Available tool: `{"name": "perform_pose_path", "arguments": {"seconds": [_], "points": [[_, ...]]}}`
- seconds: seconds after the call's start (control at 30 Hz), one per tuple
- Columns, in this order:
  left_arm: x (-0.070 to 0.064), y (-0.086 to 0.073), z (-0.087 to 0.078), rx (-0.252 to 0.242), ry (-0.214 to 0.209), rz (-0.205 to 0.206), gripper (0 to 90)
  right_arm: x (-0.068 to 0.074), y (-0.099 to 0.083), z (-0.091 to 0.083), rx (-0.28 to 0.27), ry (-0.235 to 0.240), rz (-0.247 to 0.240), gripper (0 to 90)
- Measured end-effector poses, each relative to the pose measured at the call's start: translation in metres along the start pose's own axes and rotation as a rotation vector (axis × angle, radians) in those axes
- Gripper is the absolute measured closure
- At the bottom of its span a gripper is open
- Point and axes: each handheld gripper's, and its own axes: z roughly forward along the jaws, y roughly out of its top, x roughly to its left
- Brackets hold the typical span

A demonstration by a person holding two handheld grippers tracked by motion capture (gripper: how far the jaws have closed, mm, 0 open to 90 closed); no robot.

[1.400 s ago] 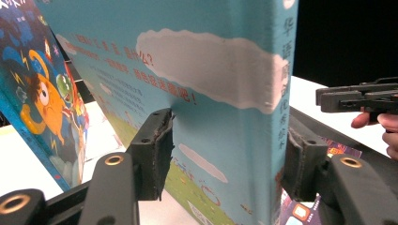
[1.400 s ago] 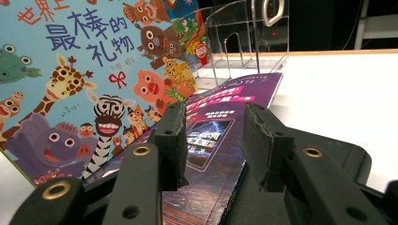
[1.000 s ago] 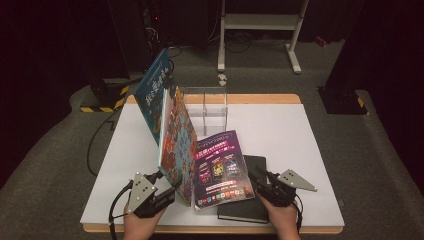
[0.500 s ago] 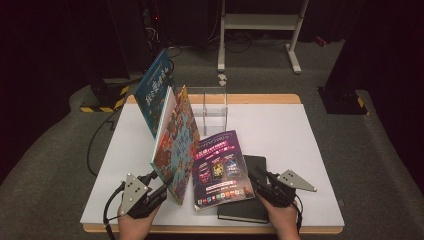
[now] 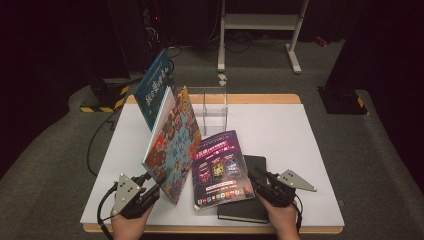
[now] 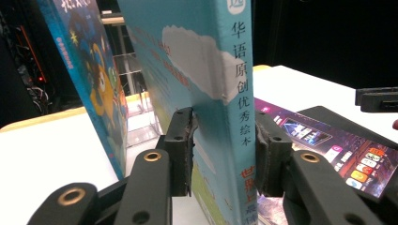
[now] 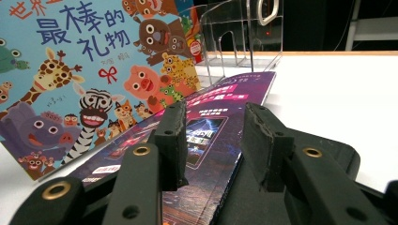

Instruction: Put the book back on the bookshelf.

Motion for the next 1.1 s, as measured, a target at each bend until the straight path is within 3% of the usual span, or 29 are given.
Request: {"name": "perform_pose_path", "arguments": {"seconds": [0.27, 0.43, 0.73, 1.1], "points": [[0.007, 0.0, -0.005, -0.003, 0.043, 0.006, 68.2, 0.0, -0.001, 0.001, 0.003, 0.005, 0.001, 59.6], [0.016, -0.001, -0.01, 0.0, 0.066, -0.019, 71.7, 0.0, -0.001, 0.002, 0.005, 0.004, 0.005, 59.8], [0.02, -0.005, -0.014, 0.002, 0.062, -0.049, 75.6, -0.002, 0.0, 0.001, 0.001, 0.0, 0.01, 61.0], [0.021, -0.005, -0.019, 0.0, 0.057, -0.046, 79.5, -0.003, 0.0, -0.002, -0.001, 0.003, 0.005, 62.0]]}}
